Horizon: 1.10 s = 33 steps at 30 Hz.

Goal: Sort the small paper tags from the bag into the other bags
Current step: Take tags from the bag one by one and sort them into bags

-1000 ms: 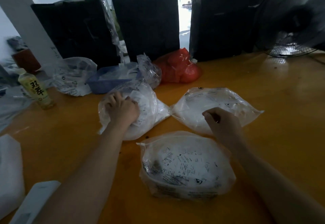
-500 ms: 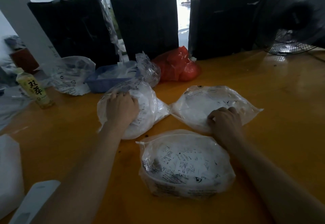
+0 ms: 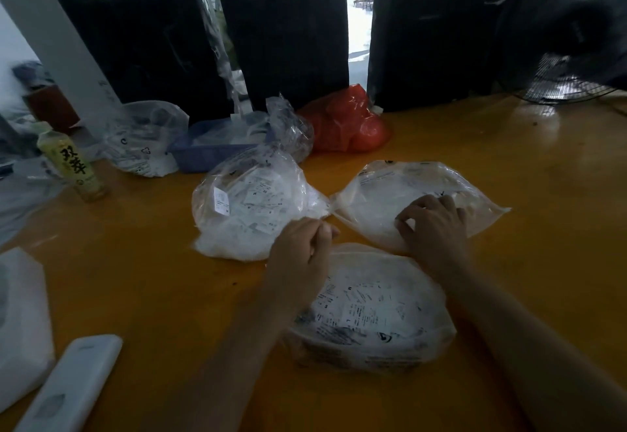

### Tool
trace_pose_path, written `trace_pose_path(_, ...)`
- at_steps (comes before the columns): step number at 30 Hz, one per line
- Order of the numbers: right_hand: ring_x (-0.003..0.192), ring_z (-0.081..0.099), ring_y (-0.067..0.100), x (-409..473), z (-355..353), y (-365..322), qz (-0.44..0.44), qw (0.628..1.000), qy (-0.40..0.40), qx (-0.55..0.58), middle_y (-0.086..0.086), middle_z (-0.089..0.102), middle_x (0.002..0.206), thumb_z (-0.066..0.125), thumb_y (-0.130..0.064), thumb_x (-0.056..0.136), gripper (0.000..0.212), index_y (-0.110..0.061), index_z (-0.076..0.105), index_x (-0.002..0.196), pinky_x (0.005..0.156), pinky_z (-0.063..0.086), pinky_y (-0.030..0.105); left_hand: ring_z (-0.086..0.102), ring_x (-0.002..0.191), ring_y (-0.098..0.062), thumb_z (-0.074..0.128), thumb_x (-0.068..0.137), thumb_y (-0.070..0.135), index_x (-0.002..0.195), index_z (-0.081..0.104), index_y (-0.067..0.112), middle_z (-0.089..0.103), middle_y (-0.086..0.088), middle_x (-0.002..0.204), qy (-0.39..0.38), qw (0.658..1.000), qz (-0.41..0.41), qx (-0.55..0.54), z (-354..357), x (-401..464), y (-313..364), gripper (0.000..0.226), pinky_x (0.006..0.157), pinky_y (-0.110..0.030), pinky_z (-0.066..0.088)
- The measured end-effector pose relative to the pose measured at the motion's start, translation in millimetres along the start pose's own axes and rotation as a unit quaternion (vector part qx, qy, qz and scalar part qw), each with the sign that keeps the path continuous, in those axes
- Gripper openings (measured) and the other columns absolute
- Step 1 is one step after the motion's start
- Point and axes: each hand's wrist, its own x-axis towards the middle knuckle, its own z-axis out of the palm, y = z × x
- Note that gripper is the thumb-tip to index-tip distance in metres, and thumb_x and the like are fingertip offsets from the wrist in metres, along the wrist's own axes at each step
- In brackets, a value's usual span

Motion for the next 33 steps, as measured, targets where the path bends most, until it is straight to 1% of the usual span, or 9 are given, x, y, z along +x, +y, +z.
trace_pose_path(5, 0.106, 0.056, 0.027, 0.1, -12.5, 7.4, 0.031, 0.995, 0.021, 0.087, 0.002, 0.074, 0.11, 0.077, -0.038, 0.088, 0.017, -0.023, 0.08, 0.095, 0.09, 0.033, 0.037, 0.064, 0.093, 0.005, 0.038, 0.104, 0.041, 0.099, 0.07, 0.036, 0.07, 0.023, 0.093, -0.038, 0.994, -0.075, -0.063, 3.8, -19.0, -9.6, 0.033, 0.076, -0.011, 0.046)
trace_pose_path(9, 0.088, 0.064, 0.021, -5.4, -24.7, 4.1, 0.023, 0.987, 0.067, 0.146, 0.003, 0.077, 0.098, 0.066, -0.035, 0.098, 0.024, -0.016, 0.08, 0.099, 0.084, 0.045, 0.038, 0.067, 0.096, 0.001, 0.039, 0.106, 0.038, 0.102, 0.072, 0.033, 0.072, 0.022, 0.097, -0.03, 0.987, -0.11, -0.113, 2.2, -23.1, -10.7, 0.034, 0.083, -0.026, 0.057)
trace_pose_path(12, 0.072, 0.061, 0.003, -11.3, -40.5, -6.7, 0.002, 0.968, 0.082, 0.236, -0.006, 0.072, 0.086, 0.064, -0.034, 0.098, 0.021, -0.019, 0.074, 0.091, 0.07, 0.044, 0.023, 0.068, 0.101, -0.001, 0.043, 0.105, 0.041, 0.113, 0.072, 0.03, 0.072, 0.02, 0.104, -0.009, 0.983, -0.112, -0.146, 0.1, -25.4, -4.1, 0.032, 0.089, -0.033, 0.059)
trace_pose_path(14, 0.067, 0.062, 0.002, -17.0, -53.1, -18.4, -0.01, 0.945, 0.024, 0.325, -0.013, 0.072, 0.079, 0.065, -0.039, 0.095, 0.019, -0.026, 0.073, 0.084, 0.062, 0.041, 0.013, 0.067, 0.108, -0.001, 0.047, 0.101, 0.051, 0.124, 0.065, 0.037, 0.07, 0.022, 0.116, -0.024, 0.978, -0.112, -0.173, -1.0, -26.0, 2.8, 0.032, 0.092, -0.032, 0.059)
trace_pose_path(19, 0.055, 0.054, 0.026, -34.0, -61.0, -45.6, -0.083, 0.902, -0.135, 0.403, -0.002, 0.068, 0.07, 0.064, -0.049, 0.091, 0.019, -0.035, 0.071, 0.08, 0.051, 0.04, 0.021, 0.068, 0.118, -0.009, 0.075, 0.085, 0.055, 0.138, 0.059, 0.038, 0.064, 0.012, 0.135, -0.061, 0.908, -0.204, -0.361, 0.6, -24.3, 20.6, 0.058, 0.08, -0.03, 0.063)
trace_pose_path(22, 0.048, 0.048, 0.02, -37.7, -53.3, -52.0, -0.103, 0.91, -0.145, 0.374, 0.002, 0.064, 0.066, 0.062, -0.045, 0.095, 0.021, -0.036, 0.068, 0.077, 0.049, 0.037, 0.026, 0.071, 0.115, -0.014, 0.085, 0.084, 0.043, 0.132, 0.069, 0.032, 0.07, 0.003, 0.13, -0.053, 0.858, -0.267, -0.436, 2.6, -24.6, 20.2, 0.052, 0.073, -0.029, 0.062)
trace_pose_path(27, 0.043, 0.043, 0.008, -40.7, -47.6, -54.0, -0.113, 0.918, -0.15, 0.349, 0.001, 0.062, 0.065, 0.06, -0.046, 0.096, 0.025, -0.035, 0.067, 0.074, 0.045, 0.037, 0.023, 0.074, 0.086, -0.01, 0.087, 0.069, 0.034, 0.093, 0.084, 0.028, 0.078, 0.001, 0.096, -0.031, 0.81, -0.324, -0.488, 6.2, -24.1, 13.6, 0.025, 0.061, -0.021, 0.055)
trace_pose_path(31, 0.049, 0.054, 0.022, -40.1, -45.6, -52.1, -0.094, 0.923, -0.133, 0.349, -0.001, 0.067, 0.067, 0.062, -0.047, 0.095, 0.02, -0.038, 0.068, 0.079, 0.044, 0.041, 0.032, 0.073, 0.08, -0.013, 0.092, 0.06, 0.03, 0.095, 0.081, 0.021, 0.077, -0.002, 0.093, -0.016, 0.792, -0.329, -0.514, 6.9, -23.4, 8.5, 0.038, 0.063, -0.023, 0.057)
trace_pose_path(33, 0.048, 0.054, 0.015, -35.1, -42.4, -47.0, -0.051, 0.92, -0.12, 0.37, -0.007, 0.07, 0.07, 0.063, -0.047, 0.095, 0.019, -0.038, 0.07, 0.08, 0.042, 0.04, 0.028, 0.073, 0.079, -0.013, 0.09, 0.063, 0.022, 0.098, 0.081, 0.018, 0.077, -0.003, 0.094, -0.008, 0.781, -0.34, -0.523, 6.8, -23.1, 6.4, 0.036, 0.065, -0.022, 0.058)
